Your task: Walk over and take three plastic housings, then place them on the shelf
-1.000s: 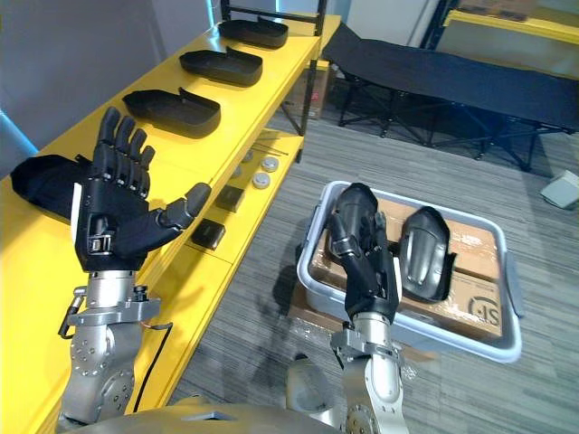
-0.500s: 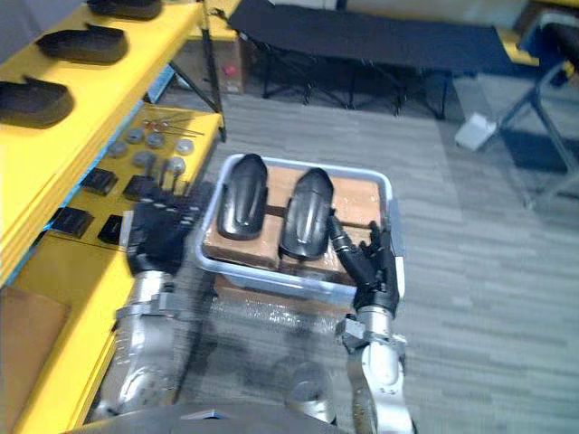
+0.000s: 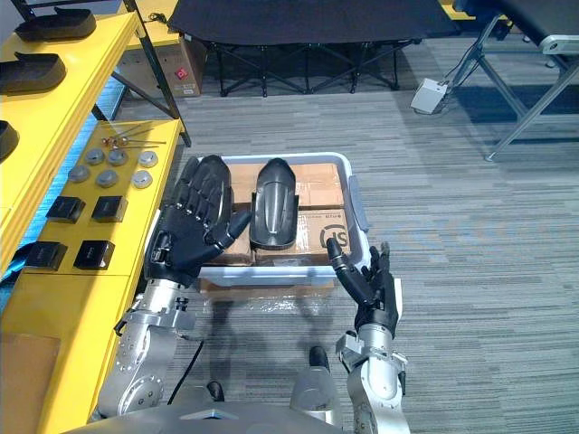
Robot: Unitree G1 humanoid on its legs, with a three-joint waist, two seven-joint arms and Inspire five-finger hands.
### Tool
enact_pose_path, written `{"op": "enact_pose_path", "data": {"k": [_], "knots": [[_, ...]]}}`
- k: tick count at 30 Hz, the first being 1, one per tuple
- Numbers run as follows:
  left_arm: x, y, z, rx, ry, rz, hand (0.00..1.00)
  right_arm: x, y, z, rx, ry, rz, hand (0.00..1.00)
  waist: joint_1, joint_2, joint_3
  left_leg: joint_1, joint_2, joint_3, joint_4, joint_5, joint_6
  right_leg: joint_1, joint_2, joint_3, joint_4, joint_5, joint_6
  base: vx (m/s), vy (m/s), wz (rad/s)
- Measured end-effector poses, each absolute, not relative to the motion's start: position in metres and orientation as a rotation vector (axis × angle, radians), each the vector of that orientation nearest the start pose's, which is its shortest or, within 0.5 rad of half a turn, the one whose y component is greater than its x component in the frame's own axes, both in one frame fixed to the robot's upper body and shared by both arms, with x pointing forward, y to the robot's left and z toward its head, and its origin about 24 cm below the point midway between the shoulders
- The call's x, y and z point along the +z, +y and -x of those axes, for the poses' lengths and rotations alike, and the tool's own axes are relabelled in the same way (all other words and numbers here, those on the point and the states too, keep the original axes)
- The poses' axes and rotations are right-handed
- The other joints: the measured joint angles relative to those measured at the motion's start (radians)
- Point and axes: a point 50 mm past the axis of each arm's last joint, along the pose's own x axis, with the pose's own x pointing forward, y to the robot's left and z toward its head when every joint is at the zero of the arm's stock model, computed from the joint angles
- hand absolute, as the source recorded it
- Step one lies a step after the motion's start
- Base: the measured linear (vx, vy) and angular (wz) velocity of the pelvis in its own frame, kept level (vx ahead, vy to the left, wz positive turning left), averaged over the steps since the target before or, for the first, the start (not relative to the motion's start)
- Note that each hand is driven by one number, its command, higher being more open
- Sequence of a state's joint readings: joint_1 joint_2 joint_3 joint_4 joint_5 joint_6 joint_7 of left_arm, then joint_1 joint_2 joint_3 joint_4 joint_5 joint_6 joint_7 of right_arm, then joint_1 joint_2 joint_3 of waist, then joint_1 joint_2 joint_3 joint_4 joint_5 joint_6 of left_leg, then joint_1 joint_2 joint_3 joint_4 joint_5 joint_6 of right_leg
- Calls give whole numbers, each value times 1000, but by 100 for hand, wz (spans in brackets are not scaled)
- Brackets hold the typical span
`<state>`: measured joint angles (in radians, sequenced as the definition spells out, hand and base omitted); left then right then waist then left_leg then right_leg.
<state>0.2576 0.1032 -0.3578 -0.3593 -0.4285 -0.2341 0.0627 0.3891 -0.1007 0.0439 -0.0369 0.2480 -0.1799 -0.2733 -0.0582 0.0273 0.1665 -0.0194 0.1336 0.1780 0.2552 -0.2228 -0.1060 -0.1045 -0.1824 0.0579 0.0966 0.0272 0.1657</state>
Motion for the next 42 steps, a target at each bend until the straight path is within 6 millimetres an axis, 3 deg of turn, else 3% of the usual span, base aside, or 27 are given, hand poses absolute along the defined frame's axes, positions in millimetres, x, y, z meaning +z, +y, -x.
{"op": "enact_pose_path", "data": {"k": [4, 7, 12, 17, 25, 31, 40, 41, 42], "knots": [[87, 100, -194, -252, -252, 372, 100, -23, -201, -183, -377, 227, -45, 100, 0, -12, 4, -66, 1, -27, 53, -8, 1, 7, -4, -40, -73, 54, -7, -68, 42, 13], [90, 95, -196, -279, -261, 352, 100, -22, -220, -218, -428, 230, 52, 100, 10, 0, 29, -128, 3, -68, 105, -6, -2, 7, -3, -80, -105, 88, -13, -73, 16, 32], [96, 91, -199, -325, -293, 294, 100, 27, -238, -284, -513, 89, 142, 100, 67, 12, 97, -187, 0, -107, 132, 3, 2, -2, -3, -120, -129, 111, -28, -117, 12, 19], [99, 86, -200, -380, -305, 273, 100, 72, -246, -324, -517, -14, 197, 100, 88, 17, 156, -221, -4, -146, 142, 22, -7, -3, -2, -163, -134, 121, -24, -36, -7, 21], [109, 84, -209, -411, -354, 256, 100, 95, -272, -348, -575, 39, 281, 100, 107, 39, 218, -235, -16, -172, 143, 32, -5, 0, -11, -200, -128, 122, -23, 17, 10, 11], [93, 85, -214, -392, -284, 249, 100, 112, -287, -365, -645, 130, 356, 100, 114, 66, 255, -244, -26, -182, 147, 36, -1, -6, -20, -227, -113, 122, -23, -13, 22, 7], [73, 83, -221, -335, -191, 264, 100, 181, -337, -370, -805, 113, 571, 100, 138, 118, 306, -306, -35, -219, 178, 46, 3, -43, -26, -272, -84, 122, -23, -38, 16, 9], [73, 83, -222, -333, -189, 264, 100, 187, -339, -370, -813, 107, 571, 0, 140, 118, 309, -308, -35, -219, 178, 48, 3, -47, -26, -272, -80, 122, -23, -30, 9, 10], [72, 84, -222, -330, -186, 262, 100, 198, -343, -371, -822, 99, 579, 0, 144, 118, 313, -315, -35, -221, 179, 51, 3, -52, -27, -274, -80, 122, -23, -28, 7, 3]]}}
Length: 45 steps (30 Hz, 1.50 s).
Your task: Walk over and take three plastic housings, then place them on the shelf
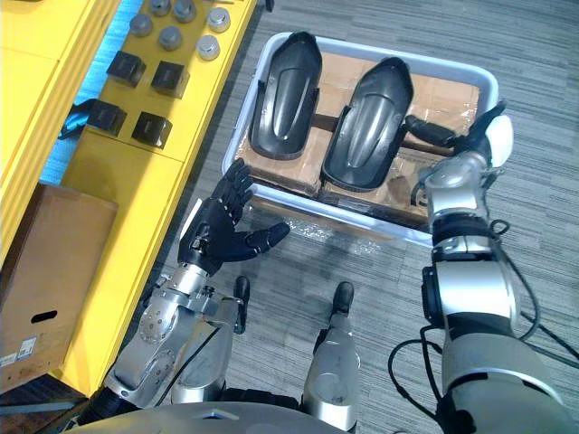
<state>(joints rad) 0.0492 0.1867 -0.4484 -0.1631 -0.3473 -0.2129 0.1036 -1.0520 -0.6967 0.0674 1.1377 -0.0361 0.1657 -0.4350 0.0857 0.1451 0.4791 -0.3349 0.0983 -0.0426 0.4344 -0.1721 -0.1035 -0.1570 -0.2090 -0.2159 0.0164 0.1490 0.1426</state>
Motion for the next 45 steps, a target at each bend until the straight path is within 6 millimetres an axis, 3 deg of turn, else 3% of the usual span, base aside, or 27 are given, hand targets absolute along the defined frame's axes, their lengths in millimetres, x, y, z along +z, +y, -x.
{"op": "enact_pose_path", "data": {"k": [4, 11, 15, 25, 26, 34, 37, 43, 45], "knots": [[71, 83, -221, -334, -186, 260, 100, 208, -351, -370, -804, 168, 707, 0, 12, 2, 3, -7, -1, -11, 0, 5, -1, -1, 0, -12, 2, 0, 0, -14, 4, 8], [71, 87, -222, -298, -184, 258, 100, 195, -360, -365, -723, 333, 797, 0, 23, 13, 8, -10, -1, -20, 0, 9, -2, -5, 0, -30, 18, -5, -7, -6, 4, 3], [72, 86, -222, -297, -185, 260, 100, 191, -355, -369, -604, 363, 821, 0, 23, 21, 13, -18, 0, -21, -2, 15, -3, -20, 0, -33, 33, -10, -12, 0, 0, 0], [73, 90, -225, -279, -197, 254, 100, 168, -347, -370, -500, 389, 943, 0, 27, 25, 15, -24, 1, -21, -12, 28, -5, -29, 0, -35, 36, -10, -13, 0, 0, 0], [74, 91, -225, -278, -198, 253, 100, 166, -349, -368, -510, 395, 947, 100, 27, 25, 15, -23, 1, -21, -18, 32, -6, -30, 0, -36, 36, -10, -13, -4, -2, 3], [73, 91, -224, -277, -194, 254, 100, 171, -356, -362, -720, 334, 940, 100, 14, 25, 15, -19, 3, -17, -21, 37, -7, -32, 0, -33, 40, -9, -13, -1, 3, -1], [73, 91, -223, -277, -193, 257, 100, 187, -348, -365, -787, 192, 890, 100, 4, 25, 15, -7, 8, -6, -24, 37, -7, -32, 0, -24, 49, -11, -15, -2, 8, -9], [74, 87, -223, -276, -197, 276, 100, 250, -314, -366, -923, -307, 805, 100, -11, 23, 15, 7, 17, 12, -38, 42, -9, -39, 5, -11, 52, -11, -17, -9, -4, -8], [74, 88, -223, -275, -200, 277, 100, 256, -301, -365, -891, -403, 781, 100, -11, 20, 15, 16, 18, 16, -45, 43, -10, -37, 6, -4, 53, -11, -17, 18, 1, -10]]}}
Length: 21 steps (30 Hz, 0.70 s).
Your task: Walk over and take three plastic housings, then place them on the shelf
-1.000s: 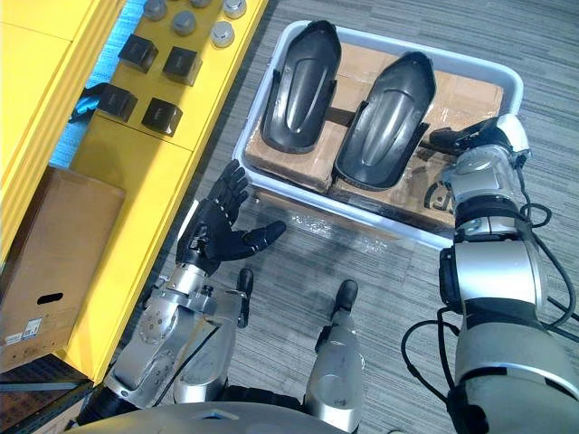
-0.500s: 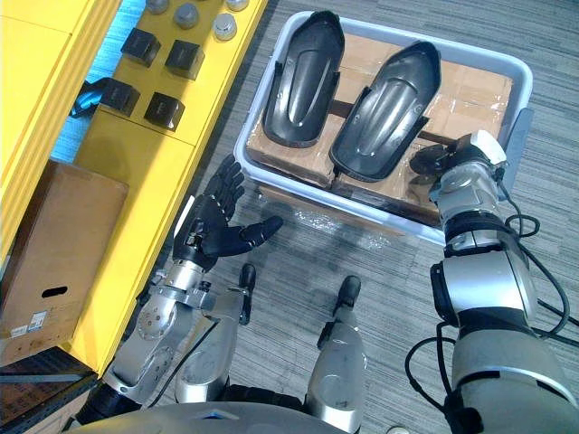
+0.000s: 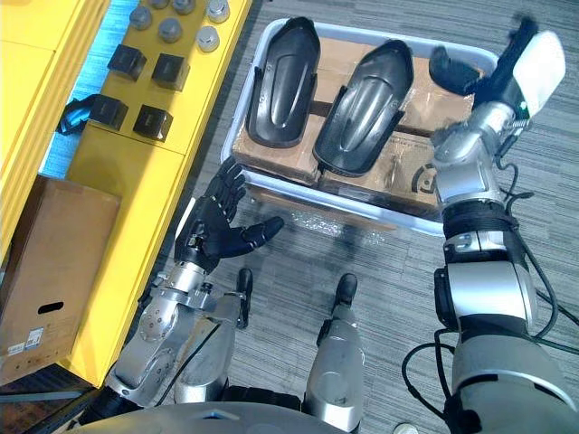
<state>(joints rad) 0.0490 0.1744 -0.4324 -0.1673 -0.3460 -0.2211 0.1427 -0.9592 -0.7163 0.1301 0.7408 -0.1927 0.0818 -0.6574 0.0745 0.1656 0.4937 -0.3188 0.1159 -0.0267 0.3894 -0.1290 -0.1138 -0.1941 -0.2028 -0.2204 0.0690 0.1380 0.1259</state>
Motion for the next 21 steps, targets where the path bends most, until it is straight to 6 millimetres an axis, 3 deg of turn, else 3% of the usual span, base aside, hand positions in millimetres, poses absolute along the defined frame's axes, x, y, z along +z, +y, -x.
{"op": "enact_pose_path", "data": {"k": [3, 8, 12, 21], "knots": [[74, 88, -223, -275, -200, 275, 100, 240, -287, -370, -818, -379, 753, 100, -1, -8, 0, 11, 0, 8, -10, 4, -1, 2, -1, 6, 0, 0, 0, 15, 4, -4], [75, 87, -224, -272, -205, 277, 100, 182, -270, -381, -641, -131, 755, 100, 4, -9, 0, 12, 0, 8, -15, 5, -1, 1, -1, 6, 0, 0, -1, 0, 0, 0], [76, 86, -225, -264, -205, 282, 100, 156, -271, -383, -609, 12, 753, 100, 17, -9, 0, 12, -3, 6, -29, 15, -2, -3, -3, 3, 1, 0, -1, 5, 3, 3], [76, 77, -223, -273, -195, 299, 100, 144, -282, -382, -663, 177, 783, 100, 32, -8, 0, 3, -3, -4, -28, 22, -2, -13, -4, -4, 16, -3, -5, -6, 1, 2]]}}
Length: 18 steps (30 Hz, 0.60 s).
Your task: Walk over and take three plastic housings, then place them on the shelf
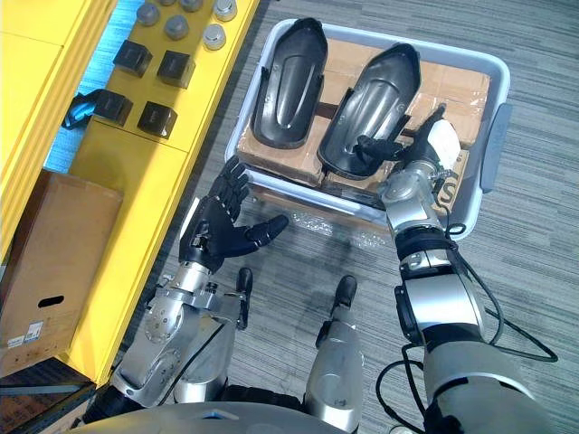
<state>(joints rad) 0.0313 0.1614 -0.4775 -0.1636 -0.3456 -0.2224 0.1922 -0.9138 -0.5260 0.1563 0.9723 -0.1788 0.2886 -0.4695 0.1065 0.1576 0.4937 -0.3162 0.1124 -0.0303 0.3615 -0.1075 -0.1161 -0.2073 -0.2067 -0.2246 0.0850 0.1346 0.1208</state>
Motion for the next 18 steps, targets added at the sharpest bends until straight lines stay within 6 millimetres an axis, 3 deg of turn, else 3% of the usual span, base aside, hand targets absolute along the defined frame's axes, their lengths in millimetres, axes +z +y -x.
{"op": "enact_pose_path", "data": {"k": [1, 2, 7, 13, 18], "knots": [[76, 77, -223, -268, -195, 302, 100, 143, -282, -382, -667, 195, 786, 100, 0, 1, 0, -2, 0, -1, 0, 2, 0, -1, 0, -2, 0, 0, 0, -23, -4, 6], [77, 76, -224, -263, -194, 305, 100, 141, -282, -382, -672, 220, 787, 0, 0, 1, -1, -4, 0, -4, 1, 4, 0, -1, 0, -5, 2, 0, 0, -24, -4, 6], [76, 74, -225, -260, -186, 303, 100, 143, -285, -385, -702, 272, 781, 0, 5, 1, -1, -8, -1, -17, 0, 11, -2, -1, -1, -21, 12, -5, -6, -28, -5, 8], [72, 71, -229, -259, -168, 284, 100, 165, -315, -378, -812, 316, 759, 0, 20, 4, -2, -17, -1, -33, -30, 36, -6, -22, -3, -41, 27, -13, -17, -23, -20, 8], [72, 74, -230, -226, -168, 279, 100, 158, -323, -374, -805, 387, 751, 0, 27, 12, -8, -18, -1, -47, -48, 55, -12, -27, -3, -55, 39, -16, -20, 6, -20, 6]]}}
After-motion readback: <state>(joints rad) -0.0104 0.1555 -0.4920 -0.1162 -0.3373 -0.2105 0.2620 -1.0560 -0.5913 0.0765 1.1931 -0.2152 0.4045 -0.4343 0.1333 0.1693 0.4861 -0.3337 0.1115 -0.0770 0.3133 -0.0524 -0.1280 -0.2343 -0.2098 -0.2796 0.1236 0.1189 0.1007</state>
